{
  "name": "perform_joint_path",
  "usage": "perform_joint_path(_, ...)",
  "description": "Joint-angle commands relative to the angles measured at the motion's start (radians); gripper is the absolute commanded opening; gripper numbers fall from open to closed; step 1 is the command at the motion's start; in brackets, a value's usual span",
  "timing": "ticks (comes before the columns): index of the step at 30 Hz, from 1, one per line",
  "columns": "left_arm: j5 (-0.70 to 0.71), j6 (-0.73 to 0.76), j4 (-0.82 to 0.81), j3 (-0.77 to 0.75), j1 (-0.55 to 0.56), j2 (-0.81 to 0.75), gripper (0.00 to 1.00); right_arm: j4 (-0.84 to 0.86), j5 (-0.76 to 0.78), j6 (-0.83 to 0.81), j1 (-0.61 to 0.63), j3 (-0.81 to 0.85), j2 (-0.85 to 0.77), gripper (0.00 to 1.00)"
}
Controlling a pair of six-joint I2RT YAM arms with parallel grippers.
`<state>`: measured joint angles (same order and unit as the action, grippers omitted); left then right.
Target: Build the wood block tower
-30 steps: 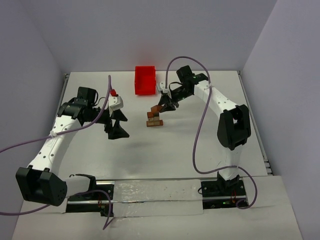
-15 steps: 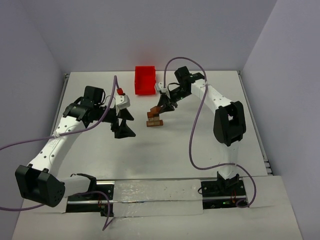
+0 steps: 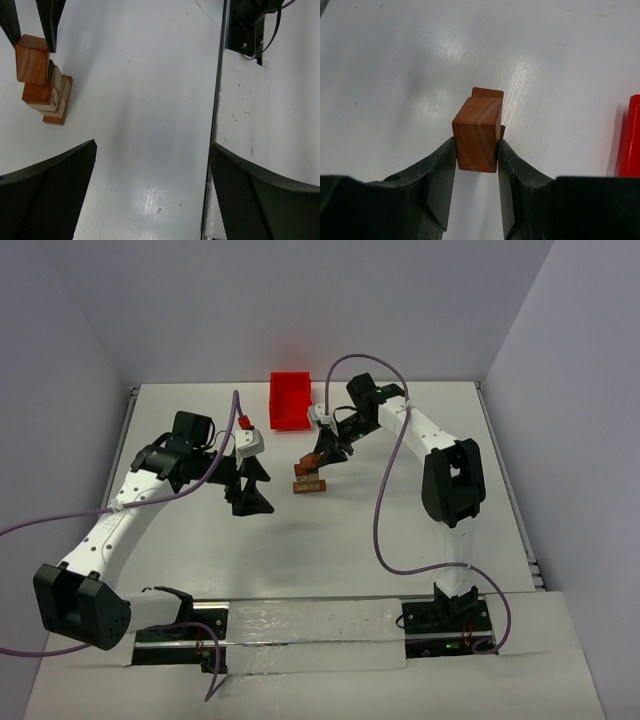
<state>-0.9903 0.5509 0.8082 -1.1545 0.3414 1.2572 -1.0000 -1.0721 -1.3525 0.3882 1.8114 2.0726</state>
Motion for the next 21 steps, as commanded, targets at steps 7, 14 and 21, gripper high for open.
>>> perform_joint_path(7,-0.007,-0.02,-0.037,-0.016,0.007,0.007,0.99,-0.023,-0.029,-0.016,0.005,0.056,0.024,0.08)
perform_joint_path(14,-0.011,-0.028,-0.043,-0.015,0.007,0.018,0.99,-0.023,-0.031,-0.011,0.013,0.063,0.036,0.08)
perform_joint_path(21,-0.013,-0.03,-0.042,-0.017,0.007,0.024,0.99,-0.015,-0.031,-0.004,0.015,0.064,0.041,0.09)
